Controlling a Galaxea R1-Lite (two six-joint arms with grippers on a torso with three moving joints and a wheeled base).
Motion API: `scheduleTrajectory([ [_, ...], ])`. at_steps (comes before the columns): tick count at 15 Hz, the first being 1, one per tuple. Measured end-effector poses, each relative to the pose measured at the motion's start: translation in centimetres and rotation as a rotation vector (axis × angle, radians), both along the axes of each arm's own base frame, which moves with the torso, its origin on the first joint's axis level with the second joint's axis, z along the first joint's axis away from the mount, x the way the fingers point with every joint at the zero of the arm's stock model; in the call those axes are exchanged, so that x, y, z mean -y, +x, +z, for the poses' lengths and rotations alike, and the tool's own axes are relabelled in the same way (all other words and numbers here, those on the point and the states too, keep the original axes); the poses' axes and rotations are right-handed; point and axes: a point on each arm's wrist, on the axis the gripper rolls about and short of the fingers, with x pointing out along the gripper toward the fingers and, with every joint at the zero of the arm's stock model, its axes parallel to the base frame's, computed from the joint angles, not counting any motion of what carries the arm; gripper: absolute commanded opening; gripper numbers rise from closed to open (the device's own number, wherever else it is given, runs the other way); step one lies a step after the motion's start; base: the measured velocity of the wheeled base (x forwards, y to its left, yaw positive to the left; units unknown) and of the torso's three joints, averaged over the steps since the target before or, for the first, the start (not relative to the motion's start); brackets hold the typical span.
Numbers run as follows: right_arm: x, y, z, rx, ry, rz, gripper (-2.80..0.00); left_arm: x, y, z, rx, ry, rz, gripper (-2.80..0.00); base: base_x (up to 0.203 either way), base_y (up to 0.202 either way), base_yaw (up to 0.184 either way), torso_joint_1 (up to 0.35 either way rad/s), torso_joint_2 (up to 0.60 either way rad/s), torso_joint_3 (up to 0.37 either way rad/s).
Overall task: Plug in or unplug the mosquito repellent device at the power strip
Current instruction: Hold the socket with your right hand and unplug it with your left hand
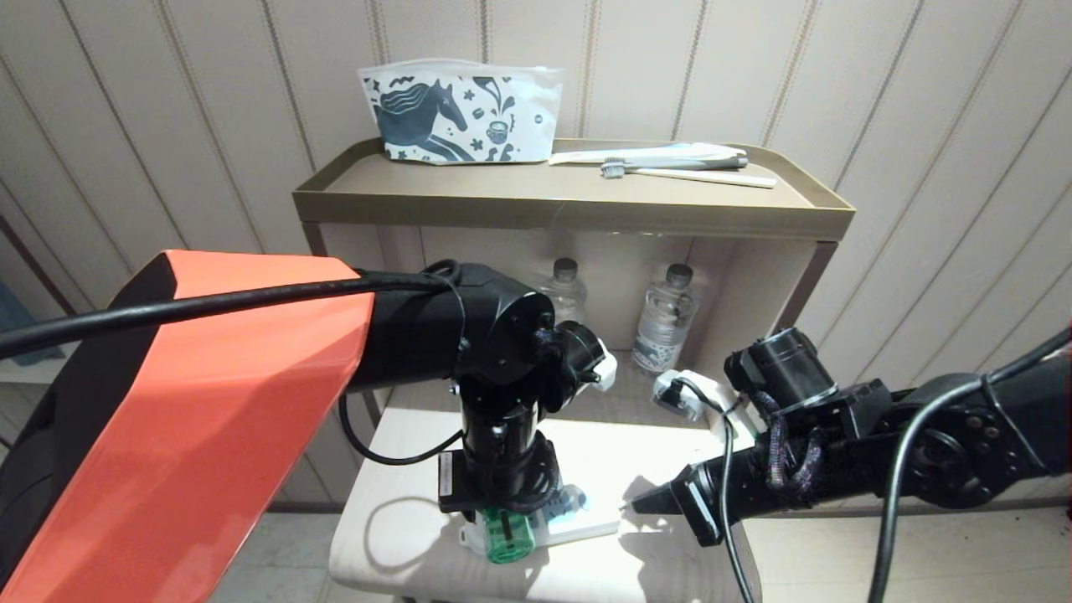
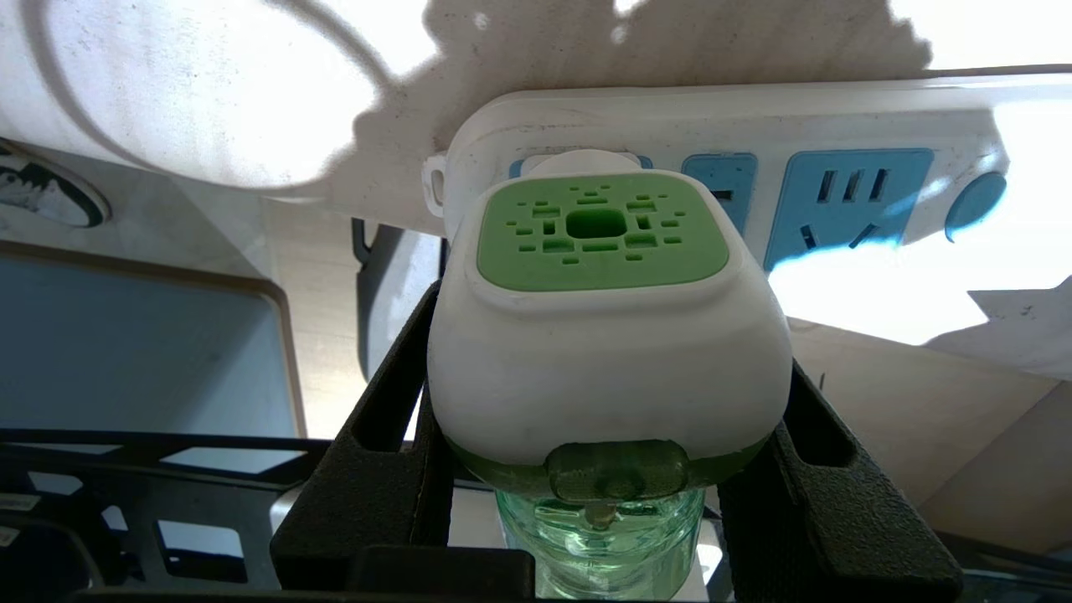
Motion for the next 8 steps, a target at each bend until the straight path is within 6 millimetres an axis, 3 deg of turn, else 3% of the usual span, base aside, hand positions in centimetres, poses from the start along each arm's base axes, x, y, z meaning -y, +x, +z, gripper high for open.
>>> scheduleTrajectory([
  [8, -1.8, 0.5, -2.6, 0.037, -0.067, -0.007, -2.8, 0.0, 0.0, 0.0, -0.001, 0.0, 0.005, -2.8, 0.0, 0.0, 0.0, 0.0, 0.0, 0.0],
])
